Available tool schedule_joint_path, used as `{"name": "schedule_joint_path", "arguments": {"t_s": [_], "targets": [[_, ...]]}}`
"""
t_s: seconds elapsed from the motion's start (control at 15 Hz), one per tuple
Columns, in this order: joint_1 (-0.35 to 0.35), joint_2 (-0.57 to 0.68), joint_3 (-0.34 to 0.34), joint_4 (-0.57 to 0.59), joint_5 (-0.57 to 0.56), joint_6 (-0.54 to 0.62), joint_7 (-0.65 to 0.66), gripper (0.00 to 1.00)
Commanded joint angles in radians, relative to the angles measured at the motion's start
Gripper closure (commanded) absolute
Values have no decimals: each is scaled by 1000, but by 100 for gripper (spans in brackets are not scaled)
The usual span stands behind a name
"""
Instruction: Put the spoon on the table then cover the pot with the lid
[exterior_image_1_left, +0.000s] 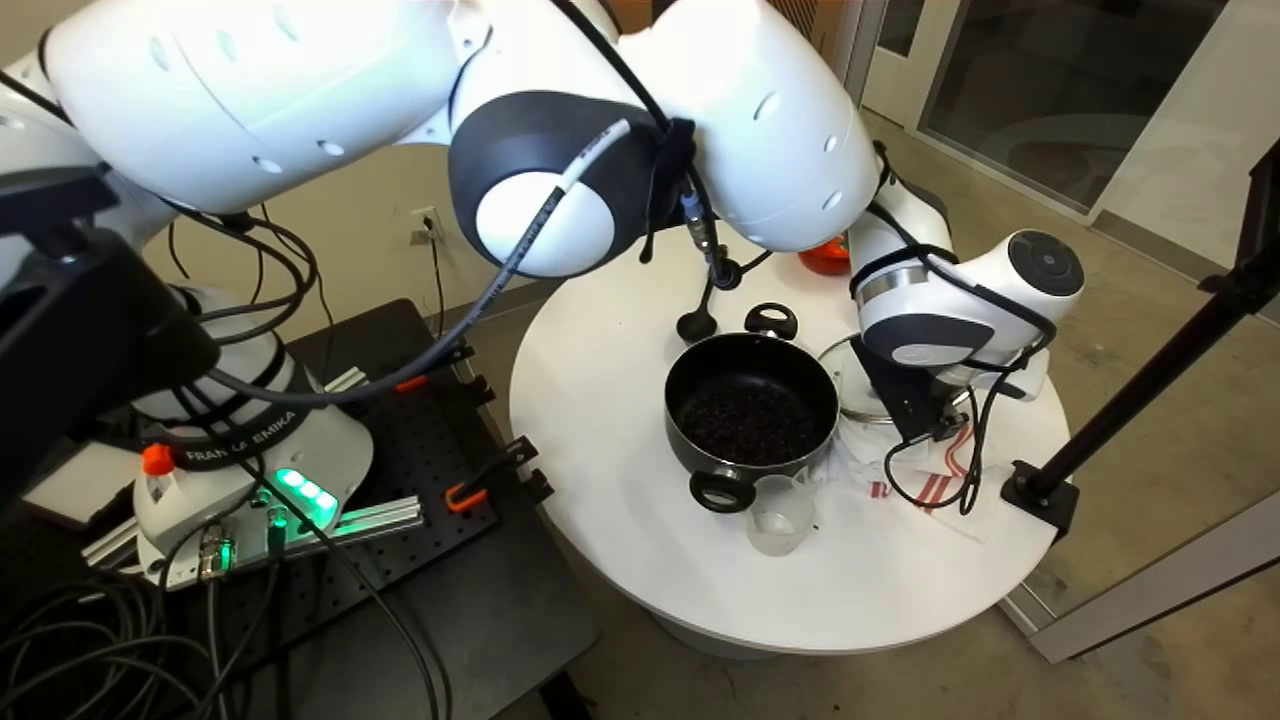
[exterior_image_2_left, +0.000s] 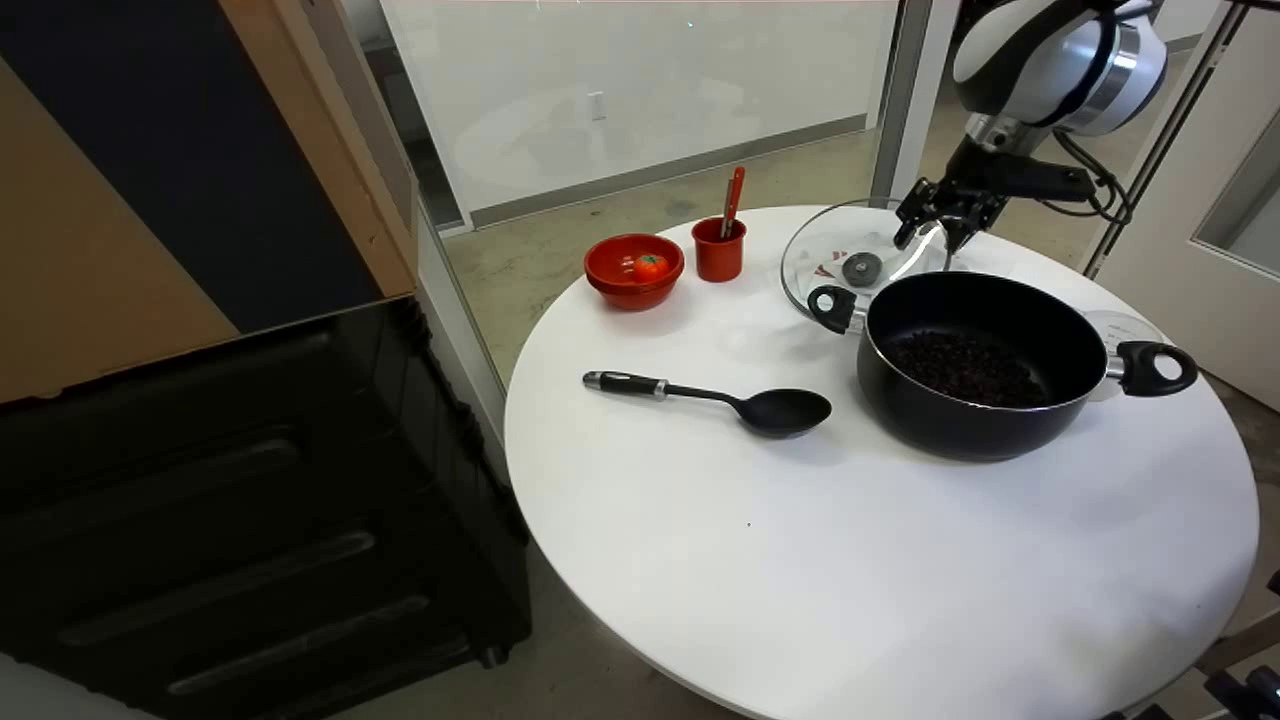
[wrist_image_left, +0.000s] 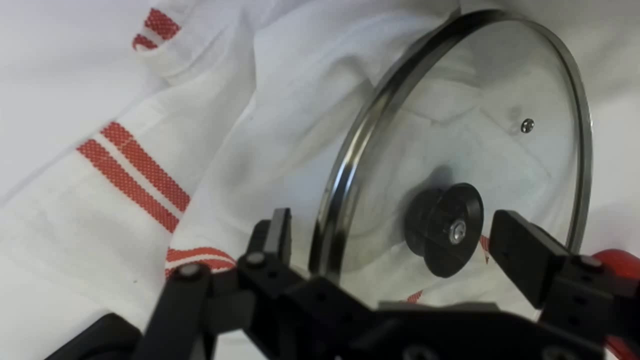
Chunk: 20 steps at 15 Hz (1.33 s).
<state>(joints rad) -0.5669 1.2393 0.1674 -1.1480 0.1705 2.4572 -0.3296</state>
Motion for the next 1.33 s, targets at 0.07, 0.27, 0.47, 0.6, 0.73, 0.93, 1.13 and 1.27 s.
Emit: {"name": "schedule_joint_path", "arguments": {"t_s": [0.07, 0.27, 0.47, 0.6, 0.73, 0.93, 1.13, 1.27], "targets": [[41, 156, -22, 264, -14, -110, 52, 0], [48, 205, -12, 347, -8, -131, 48, 33], [66, 228, -36, 397, 22, -145, 42, 57], [70, 245, -38, 436, 21, -161, 44, 72], [74, 255, -37, 467, 20, -186, 47, 88], [71, 230, -19, 460, 0, -209, 59, 93], [75, 218, -9, 466, 0, -223, 57, 95], [82, 213, -5, 473, -1, -230, 55, 95]]}}
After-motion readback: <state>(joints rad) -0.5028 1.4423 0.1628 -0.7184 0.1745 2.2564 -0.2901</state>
